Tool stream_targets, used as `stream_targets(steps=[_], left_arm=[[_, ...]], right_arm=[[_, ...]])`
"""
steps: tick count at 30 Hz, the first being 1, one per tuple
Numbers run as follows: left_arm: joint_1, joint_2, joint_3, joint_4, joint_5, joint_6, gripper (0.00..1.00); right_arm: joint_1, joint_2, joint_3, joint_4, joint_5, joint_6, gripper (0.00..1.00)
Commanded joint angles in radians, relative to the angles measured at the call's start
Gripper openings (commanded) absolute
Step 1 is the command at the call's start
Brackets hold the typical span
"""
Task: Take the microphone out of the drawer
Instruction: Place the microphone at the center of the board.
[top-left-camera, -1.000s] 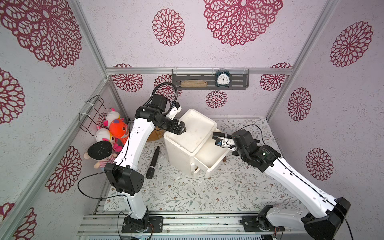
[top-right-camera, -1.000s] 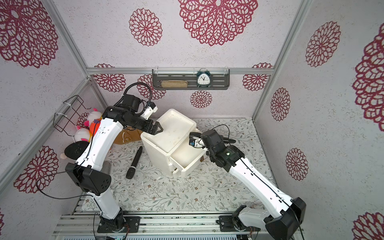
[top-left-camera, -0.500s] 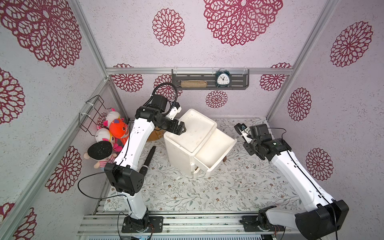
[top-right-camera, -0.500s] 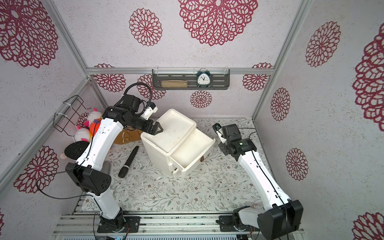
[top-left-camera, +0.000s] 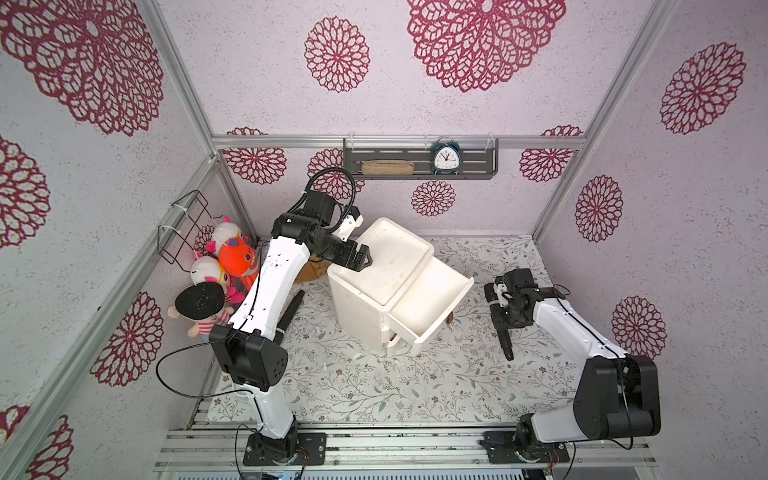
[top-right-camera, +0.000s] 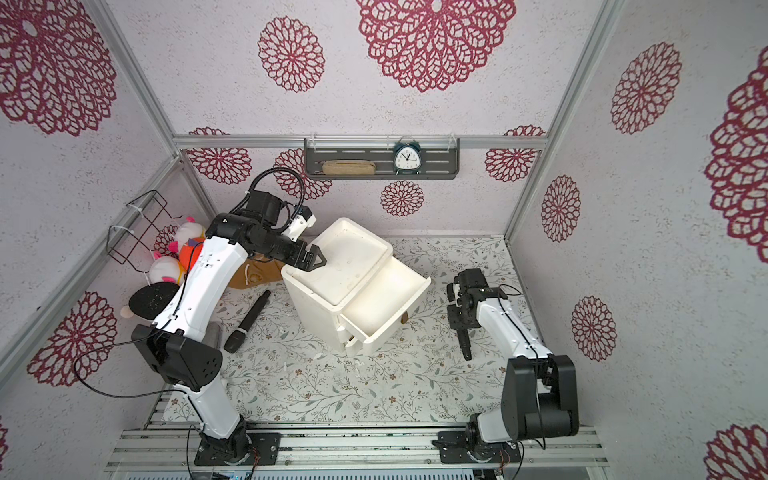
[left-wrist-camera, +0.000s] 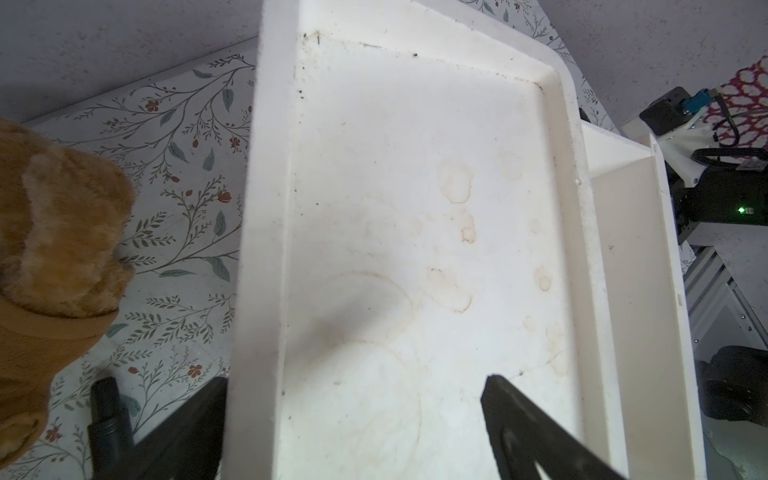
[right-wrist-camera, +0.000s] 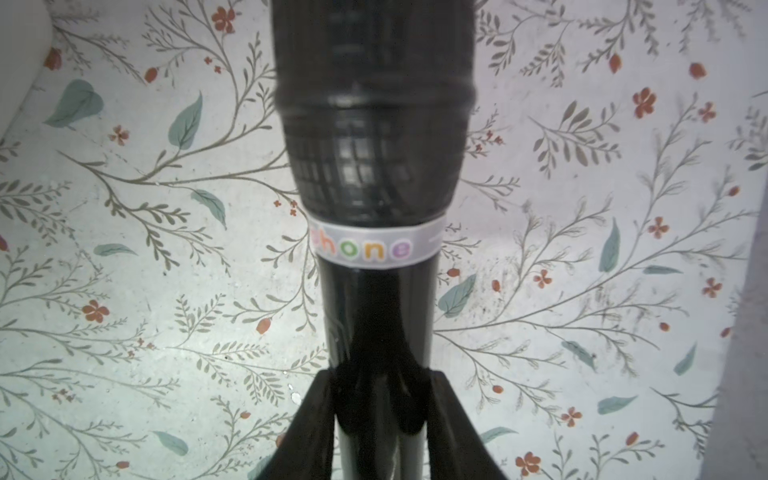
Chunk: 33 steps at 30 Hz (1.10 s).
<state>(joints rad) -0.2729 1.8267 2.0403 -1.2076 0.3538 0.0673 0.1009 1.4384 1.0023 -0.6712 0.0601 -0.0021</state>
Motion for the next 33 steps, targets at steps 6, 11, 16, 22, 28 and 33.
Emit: stream_targets(steps=[6, 11, 16, 22, 28, 33], left_arm=[[0.002, -0.004, -0.008, 0.019, 0.020, 0.017, 0.97], [0.003, 0.000, -0.006, 0.019, 0.022, 0.015, 0.97], [0.002, 0.003, -0.006, 0.016, 0.020, 0.015, 0.97], [0.002, 0.000, -0.014, 0.019, 0.019, 0.017, 0.97], [0.002, -0.010, -0.028, 0.025, 0.019, 0.018, 0.97], [0.002, -0.012, -0.028, 0.026, 0.020, 0.018, 0.97]], right_arm=[[-0.071, 0.065, -0.022, 0.045, -0.032, 0.044, 0.00], [-0.078, 0.119, -0.031, 0.066, -0.011, 0.039, 0.05], [-0.080, 0.140, -0.053, 0.091, 0.007, 0.040, 0.17], [-0.081, 0.154, -0.062, 0.104, 0.005, 0.041, 0.35], [-0.080, 0.166, -0.065, 0.104, 0.001, 0.043, 0.47], [-0.081, 0.157, -0.067, 0.100, 0.007, 0.041, 0.50]])
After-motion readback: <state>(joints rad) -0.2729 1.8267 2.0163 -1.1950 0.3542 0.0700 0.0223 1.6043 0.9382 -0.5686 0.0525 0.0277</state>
